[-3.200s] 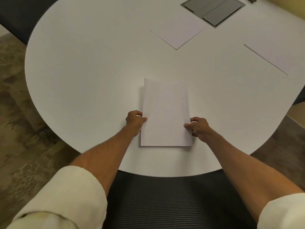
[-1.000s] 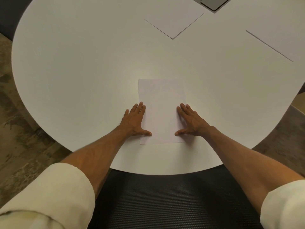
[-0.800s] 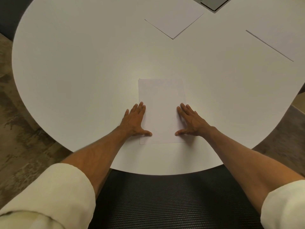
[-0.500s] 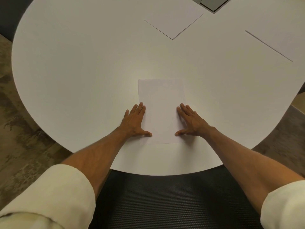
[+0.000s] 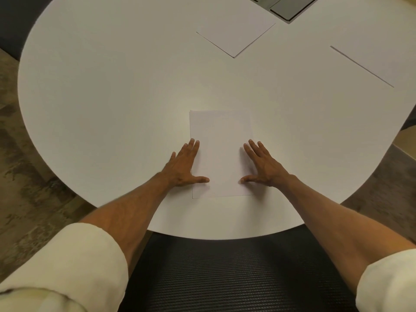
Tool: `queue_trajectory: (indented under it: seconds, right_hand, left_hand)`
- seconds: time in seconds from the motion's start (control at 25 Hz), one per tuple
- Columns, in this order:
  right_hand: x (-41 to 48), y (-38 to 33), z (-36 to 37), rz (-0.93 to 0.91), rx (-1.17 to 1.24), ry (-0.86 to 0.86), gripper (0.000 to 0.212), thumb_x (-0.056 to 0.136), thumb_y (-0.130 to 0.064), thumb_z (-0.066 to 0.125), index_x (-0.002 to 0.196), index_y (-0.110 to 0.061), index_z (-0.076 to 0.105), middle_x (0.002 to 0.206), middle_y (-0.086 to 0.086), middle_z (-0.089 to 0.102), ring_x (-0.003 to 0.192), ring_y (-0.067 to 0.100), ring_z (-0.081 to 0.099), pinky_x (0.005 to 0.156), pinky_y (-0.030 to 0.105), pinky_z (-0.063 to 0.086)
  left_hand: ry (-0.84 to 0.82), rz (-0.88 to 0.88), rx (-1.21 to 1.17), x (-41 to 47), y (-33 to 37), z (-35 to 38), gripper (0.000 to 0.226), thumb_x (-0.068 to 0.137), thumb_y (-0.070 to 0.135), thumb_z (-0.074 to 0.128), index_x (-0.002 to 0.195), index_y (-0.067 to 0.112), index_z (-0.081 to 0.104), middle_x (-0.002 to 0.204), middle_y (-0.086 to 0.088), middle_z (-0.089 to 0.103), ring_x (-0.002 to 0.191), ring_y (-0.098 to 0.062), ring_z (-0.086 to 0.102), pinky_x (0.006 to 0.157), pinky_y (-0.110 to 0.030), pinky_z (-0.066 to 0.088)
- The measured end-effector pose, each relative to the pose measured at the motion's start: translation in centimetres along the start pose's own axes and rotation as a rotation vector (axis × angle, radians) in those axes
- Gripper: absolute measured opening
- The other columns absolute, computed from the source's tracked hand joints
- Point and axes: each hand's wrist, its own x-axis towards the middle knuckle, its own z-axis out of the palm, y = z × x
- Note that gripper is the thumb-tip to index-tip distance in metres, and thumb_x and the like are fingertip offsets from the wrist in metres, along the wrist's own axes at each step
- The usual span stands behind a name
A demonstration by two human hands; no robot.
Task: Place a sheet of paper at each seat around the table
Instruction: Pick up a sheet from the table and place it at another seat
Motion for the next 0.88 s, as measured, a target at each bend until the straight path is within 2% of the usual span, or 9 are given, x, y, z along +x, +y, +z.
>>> queue_trajectory:
  seconds: [0.16, 0.32, 0.52, 0.88]
  right_hand:
    - [-0.9, -0.7, -2.0, 0.041, -0.044, 0.078, 0.106, 0.078, -0.066, 0.058, 0.154, -0.020, 0.001, 0.163, -0.003, -0.005, 0.149, 0.019, -0.008, 0.118, 0.043, 0.022]
    - [-2.0, -2.3, -5.6, 0.090, -0.042, 0.198, 0.096, 0.085, -0.066, 0.048, 0.153, -0.013, 0.006, 0.163, 0.003, 0.002, 0.150, 0.022, -0.003, 0.119, 0.039, 0.014]
    - [-4.7, -6.1, -10.7, 0.162, -0.030, 0.331, 0.093, 0.088, -0.069, 0.036, 0.152, -0.009, 0.008, 0.162, 0.009, 0.006, 0.150, 0.026, 0.002, 0.121, 0.045, 0.014]
    - [-6.8, -19.0, -13.1, 0.008, -0.093, 0.412, 0.092, 0.088, -0.071, 0.029, 0.153, -0.010, 0.006, 0.162, 0.011, 0.005, 0.149, 0.027, 0.004, 0.120, 0.048, 0.014]
  left_hand:
    - [0.046, -0.040, 0.102, -0.8, 0.6, -1.5, 0.110, 0.075, 0.081, 0.039, 0.151, 0.019, -0.012, 0.160, 0.003, -0.019, 0.149, -0.019, -0.011, 0.118, -0.051, 0.000]
    - [0.170, -0.100, 0.156, -1.5, 2.0, -5.7, 0.098, 0.083, 0.076, 0.030, 0.153, 0.016, -0.002, 0.161, -0.001, -0.012, 0.149, -0.022, -0.008, 0.119, -0.051, 0.000]
    - [0.273, -0.101, 0.206, -4.6, 5.0, -11.6, 0.092, 0.085, 0.074, 0.027, 0.153, 0.015, 0.009, 0.162, -0.001, -0.005, 0.149, -0.024, -0.002, 0.119, -0.052, 0.002]
    - [0.377, -0.186, 0.223, -14.4, 3.9, -16.5, 0.083, 0.089, 0.070, 0.024, 0.153, 0.018, 0.010, 0.162, -0.002, -0.003, 0.149, -0.025, -0.001, 0.118, -0.053, -0.001]
